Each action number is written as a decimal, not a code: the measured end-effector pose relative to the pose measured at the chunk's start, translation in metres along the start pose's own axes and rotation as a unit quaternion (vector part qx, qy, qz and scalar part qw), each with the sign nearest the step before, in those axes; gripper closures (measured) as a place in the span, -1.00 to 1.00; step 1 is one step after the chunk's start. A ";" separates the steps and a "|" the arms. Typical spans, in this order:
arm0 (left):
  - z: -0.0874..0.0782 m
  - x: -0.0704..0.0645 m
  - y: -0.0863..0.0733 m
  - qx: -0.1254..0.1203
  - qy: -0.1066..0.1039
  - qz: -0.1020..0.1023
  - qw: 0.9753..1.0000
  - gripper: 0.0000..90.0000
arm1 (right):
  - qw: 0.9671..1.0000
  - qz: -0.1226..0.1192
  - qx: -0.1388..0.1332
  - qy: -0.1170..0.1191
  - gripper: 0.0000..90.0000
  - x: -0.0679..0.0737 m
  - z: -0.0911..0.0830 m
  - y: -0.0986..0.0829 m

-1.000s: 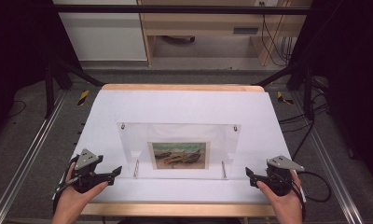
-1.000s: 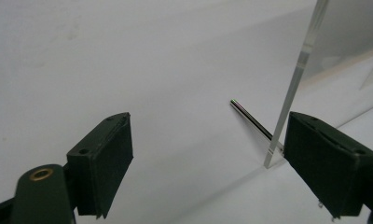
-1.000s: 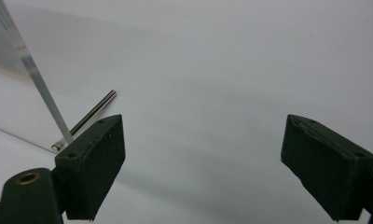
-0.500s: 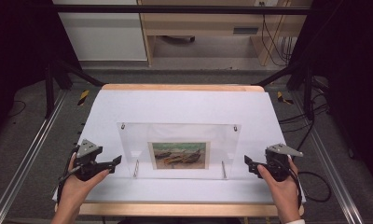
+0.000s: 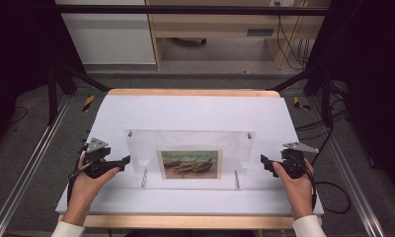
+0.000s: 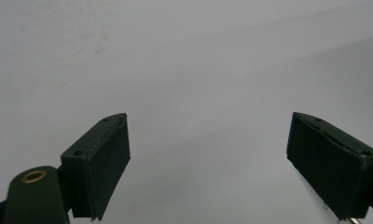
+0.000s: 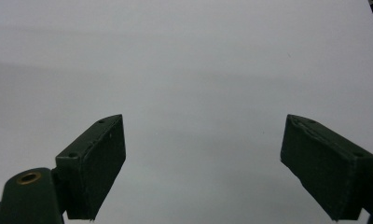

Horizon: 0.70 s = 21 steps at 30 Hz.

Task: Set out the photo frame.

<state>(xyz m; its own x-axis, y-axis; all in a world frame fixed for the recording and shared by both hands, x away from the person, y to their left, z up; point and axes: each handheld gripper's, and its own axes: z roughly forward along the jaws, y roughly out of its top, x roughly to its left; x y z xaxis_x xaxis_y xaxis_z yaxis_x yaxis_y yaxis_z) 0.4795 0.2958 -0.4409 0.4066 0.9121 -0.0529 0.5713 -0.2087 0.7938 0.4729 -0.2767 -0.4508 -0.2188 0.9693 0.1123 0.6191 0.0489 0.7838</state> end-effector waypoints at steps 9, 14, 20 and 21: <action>0.011 0.011 -0.011 0.006 0.041 0.025 0.999 -0.78 | 1.000 -0.010 0.014 -0.011 -0.73 -0.007 0.015 -0.002; 0.004 0.019 -0.020 0.002 0.049 0.019 0.999 -0.79 | 0.999 -0.024 0.025 -0.024 -0.75 -0.013 0.013 -0.010; -0.007 0.023 -0.026 -0.014 0.050 0.027 0.998 -0.83 | 0.998 -0.039 0.019 -0.042 -0.65 -0.016 0.004 -0.016; -0.008 0.024 -0.026 -0.014 0.051 0.027 0.998 -0.83 | 0.998 -0.041 0.020 -0.044 -0.65 -0.016 0.003 -0.017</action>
<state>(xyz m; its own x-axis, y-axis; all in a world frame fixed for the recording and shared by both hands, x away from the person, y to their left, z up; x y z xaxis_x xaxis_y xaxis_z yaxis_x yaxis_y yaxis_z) 0.4684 0.3264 -0.4583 0.3603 0.9314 0.0507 0.5301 -0.2492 0.8105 0.4680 -0.2924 -0.4677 -0.2041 0.9789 -0.0056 0.6319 0.1361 0.7630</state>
